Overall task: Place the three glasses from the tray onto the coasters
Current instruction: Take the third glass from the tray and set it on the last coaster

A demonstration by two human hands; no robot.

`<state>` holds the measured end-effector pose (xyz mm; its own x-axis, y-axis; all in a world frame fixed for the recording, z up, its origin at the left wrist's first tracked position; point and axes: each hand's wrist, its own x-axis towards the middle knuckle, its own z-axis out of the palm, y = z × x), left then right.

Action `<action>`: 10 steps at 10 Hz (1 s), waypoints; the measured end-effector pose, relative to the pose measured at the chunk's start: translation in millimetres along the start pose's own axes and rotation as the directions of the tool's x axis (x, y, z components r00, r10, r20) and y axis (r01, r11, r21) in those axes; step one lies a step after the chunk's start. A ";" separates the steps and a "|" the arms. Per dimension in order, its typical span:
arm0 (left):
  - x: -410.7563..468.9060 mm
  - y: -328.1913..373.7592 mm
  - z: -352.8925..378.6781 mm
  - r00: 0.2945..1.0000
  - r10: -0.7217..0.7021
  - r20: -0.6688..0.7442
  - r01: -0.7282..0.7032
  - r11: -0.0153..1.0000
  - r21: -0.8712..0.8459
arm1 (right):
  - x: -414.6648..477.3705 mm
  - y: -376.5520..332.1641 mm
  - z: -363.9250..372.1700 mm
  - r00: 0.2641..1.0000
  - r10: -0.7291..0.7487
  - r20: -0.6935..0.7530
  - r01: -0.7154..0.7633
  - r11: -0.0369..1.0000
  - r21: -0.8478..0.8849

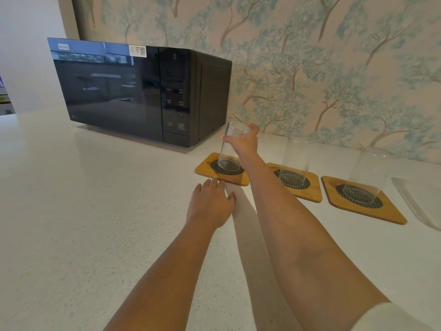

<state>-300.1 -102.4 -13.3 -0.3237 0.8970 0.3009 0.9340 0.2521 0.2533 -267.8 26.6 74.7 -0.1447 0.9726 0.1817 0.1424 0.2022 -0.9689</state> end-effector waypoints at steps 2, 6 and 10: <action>1.8 -0.1 2.0 1.000 -0.013 0.003 0.013 1.000 0.010 | -0.9 -1.5 3.5 0.999 -0.051 -0.018 0.050 0.998 -0.031; 1.7 0.9 2.2 1.000 -0.011 -0.013 0.011 1.000 -0.009 | -5.5 2.3 6.5 0.995 -0.101 0.004 0.101 0.992 -0.074; 1.1 -0.6 3.3 1.000 -0.011 -0.004 0.011 1.000 -0.019 | -6.6 13.7 0.1 0.994 -0.067 0.083 0.083 0.975 -0.207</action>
<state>-300.6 -100.3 -16.1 -0.3346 0.8928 0.3017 0.9273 0.2549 0.2740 -265.0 23.0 60.2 -0.2344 0.9441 0.2317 0.3300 0.3015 -0.8945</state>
